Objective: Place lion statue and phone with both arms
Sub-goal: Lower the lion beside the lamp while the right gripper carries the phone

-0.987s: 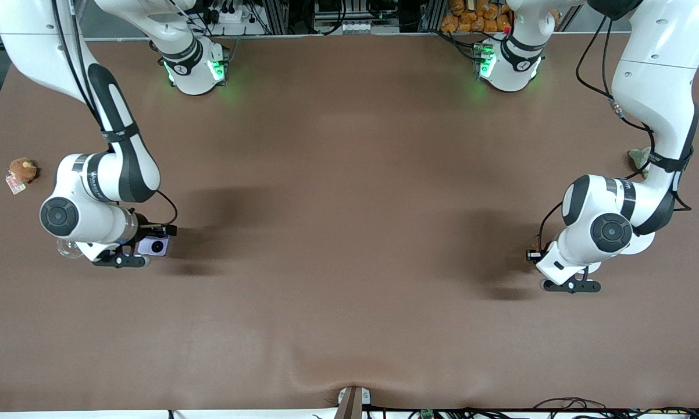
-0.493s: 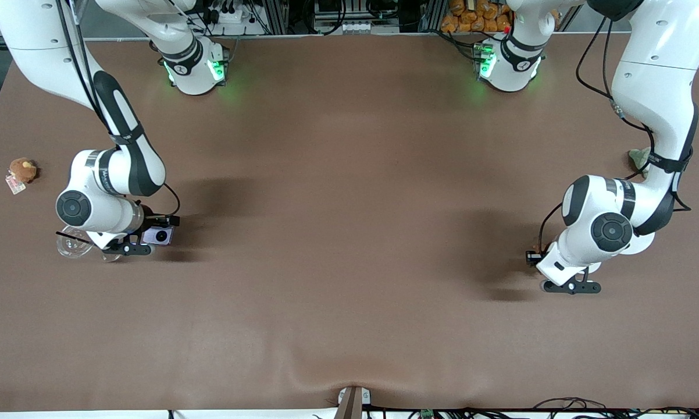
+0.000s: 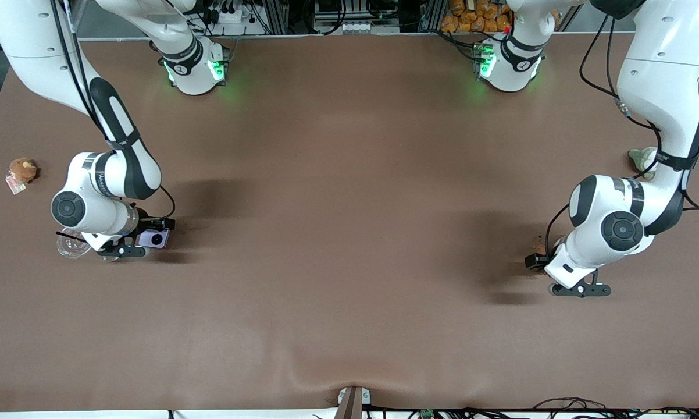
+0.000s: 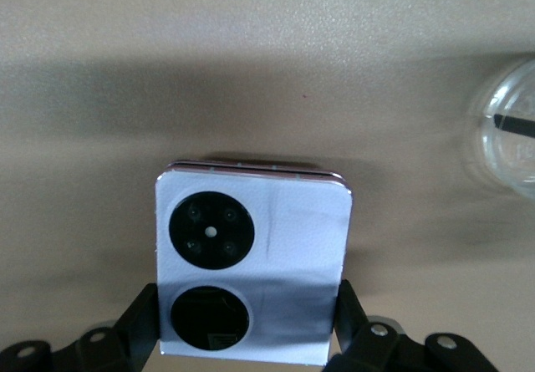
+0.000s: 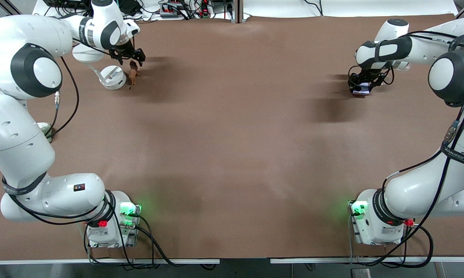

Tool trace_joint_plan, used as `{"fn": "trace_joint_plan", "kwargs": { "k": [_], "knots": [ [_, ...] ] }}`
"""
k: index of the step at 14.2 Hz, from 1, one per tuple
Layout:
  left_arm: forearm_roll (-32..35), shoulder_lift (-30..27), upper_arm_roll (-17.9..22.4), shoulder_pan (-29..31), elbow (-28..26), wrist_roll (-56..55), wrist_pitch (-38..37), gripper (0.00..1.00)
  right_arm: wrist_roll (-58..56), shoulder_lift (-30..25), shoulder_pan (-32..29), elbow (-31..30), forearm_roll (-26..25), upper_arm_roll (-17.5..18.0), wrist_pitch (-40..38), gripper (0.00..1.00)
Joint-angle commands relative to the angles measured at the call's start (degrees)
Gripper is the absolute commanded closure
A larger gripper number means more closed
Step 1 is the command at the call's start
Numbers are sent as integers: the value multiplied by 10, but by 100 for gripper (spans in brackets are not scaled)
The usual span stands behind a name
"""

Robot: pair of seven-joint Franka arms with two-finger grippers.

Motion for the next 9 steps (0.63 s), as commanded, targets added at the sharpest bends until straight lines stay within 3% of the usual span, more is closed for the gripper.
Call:
{"fn": "trace_joint_plan", "kwargs": {
  "k": [1, 4, 5, 6, 9],
  "knots": [
    [6, -37, -22, 4, -8, -9, -23, 0, -7, 11, -18, 0, -10, 12, 24, 55],
    [6, -66, -35, 5, -8, -7, -47, 0, -10, 13, -22, -1, -10, 12, 30, 51],
    [6, -79, -43, 6, -8, -7, -63, 0, -10, 13, -22, 0, -10, 12, 29, 38],
    [6, -94, -46, 5, -7, -7, -79, 0, -9, 12, -22, -1, -10, 12, 29, 0],
    [6, -144, -64, 5, 5, -3, -149, 0, -9, 10, -21, -1, -10, 13, 17, 0]
  ]
}}
